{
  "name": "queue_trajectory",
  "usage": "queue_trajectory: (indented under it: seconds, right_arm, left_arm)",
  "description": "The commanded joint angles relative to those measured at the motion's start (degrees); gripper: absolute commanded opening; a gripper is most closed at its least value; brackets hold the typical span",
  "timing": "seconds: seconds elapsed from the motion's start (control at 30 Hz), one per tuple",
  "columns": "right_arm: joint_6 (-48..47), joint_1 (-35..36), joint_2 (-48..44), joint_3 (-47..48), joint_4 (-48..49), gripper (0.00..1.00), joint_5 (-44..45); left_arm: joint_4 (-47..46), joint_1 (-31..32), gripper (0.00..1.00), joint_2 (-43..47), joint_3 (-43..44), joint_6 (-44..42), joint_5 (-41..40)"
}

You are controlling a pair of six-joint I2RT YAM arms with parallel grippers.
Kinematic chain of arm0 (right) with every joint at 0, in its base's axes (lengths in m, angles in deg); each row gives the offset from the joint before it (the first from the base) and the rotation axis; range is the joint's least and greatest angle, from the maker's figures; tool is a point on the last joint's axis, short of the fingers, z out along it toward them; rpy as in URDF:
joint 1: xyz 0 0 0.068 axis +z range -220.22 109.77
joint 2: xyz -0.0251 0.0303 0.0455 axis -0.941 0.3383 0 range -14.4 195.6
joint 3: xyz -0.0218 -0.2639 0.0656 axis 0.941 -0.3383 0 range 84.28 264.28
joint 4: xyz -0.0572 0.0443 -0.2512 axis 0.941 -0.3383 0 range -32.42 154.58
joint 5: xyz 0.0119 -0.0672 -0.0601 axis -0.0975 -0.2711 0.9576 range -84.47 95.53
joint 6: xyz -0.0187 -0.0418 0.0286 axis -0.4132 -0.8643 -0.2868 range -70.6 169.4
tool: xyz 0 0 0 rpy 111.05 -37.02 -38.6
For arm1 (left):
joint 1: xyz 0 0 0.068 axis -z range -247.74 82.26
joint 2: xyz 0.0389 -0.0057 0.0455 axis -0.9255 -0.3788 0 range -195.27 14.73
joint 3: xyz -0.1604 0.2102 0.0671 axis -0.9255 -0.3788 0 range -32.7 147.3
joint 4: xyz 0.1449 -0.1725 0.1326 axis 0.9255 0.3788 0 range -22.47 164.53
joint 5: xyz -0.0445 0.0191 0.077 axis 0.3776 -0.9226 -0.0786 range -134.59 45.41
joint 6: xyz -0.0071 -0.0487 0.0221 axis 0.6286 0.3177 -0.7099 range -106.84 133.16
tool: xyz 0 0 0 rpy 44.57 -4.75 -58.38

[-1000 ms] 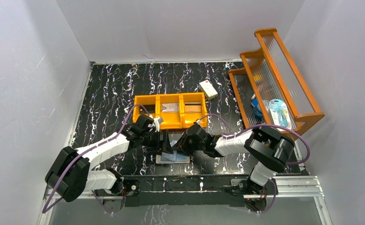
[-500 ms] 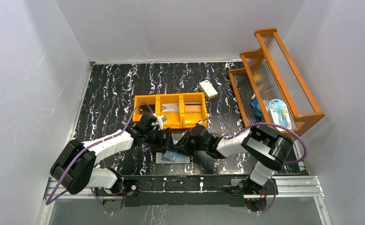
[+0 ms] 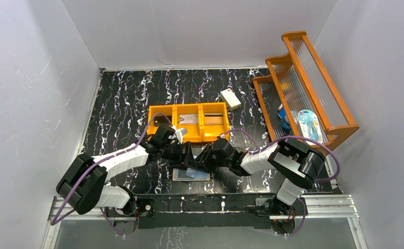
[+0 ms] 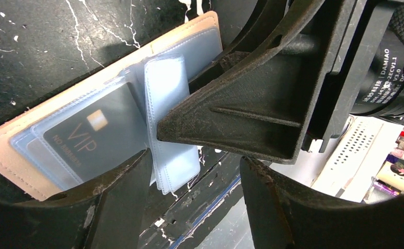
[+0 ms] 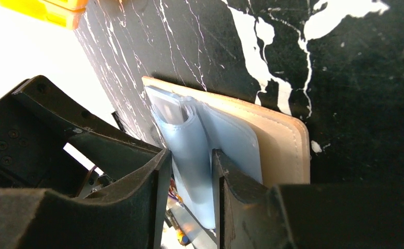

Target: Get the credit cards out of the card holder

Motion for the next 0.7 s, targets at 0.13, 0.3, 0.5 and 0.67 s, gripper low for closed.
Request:
queue_trajectory:
  seconds: [0.13,0.3,0.5,0.67]
  right_arm:
    - [-5.2,-0.2,-4.4,-1.2,-6.6,0.54,0.3]
    - [-7.3,-0.2,-7.6,1.3,-11.3,0.61,1.6]
    - [-8.5,-0.2,-12.5,4.7,-24.4,0.63,8.4]
    - [-8.8,-0.2,-17.3,4.8,-28.4,0.67,12.2]
  left_arm:
    - [-2.2,0.3,0.54,0.7,-0.6,1.5,2.5]
    - [-2.5,0.4,0.49,0.2,-0.2,1.5,3.0]
    - [-3.0,1.3,0.44,-1.2,0.9,1.8,3.5]
    - [-3.5,3.8,0.43,-4.3,3.5,2.0,3.7]
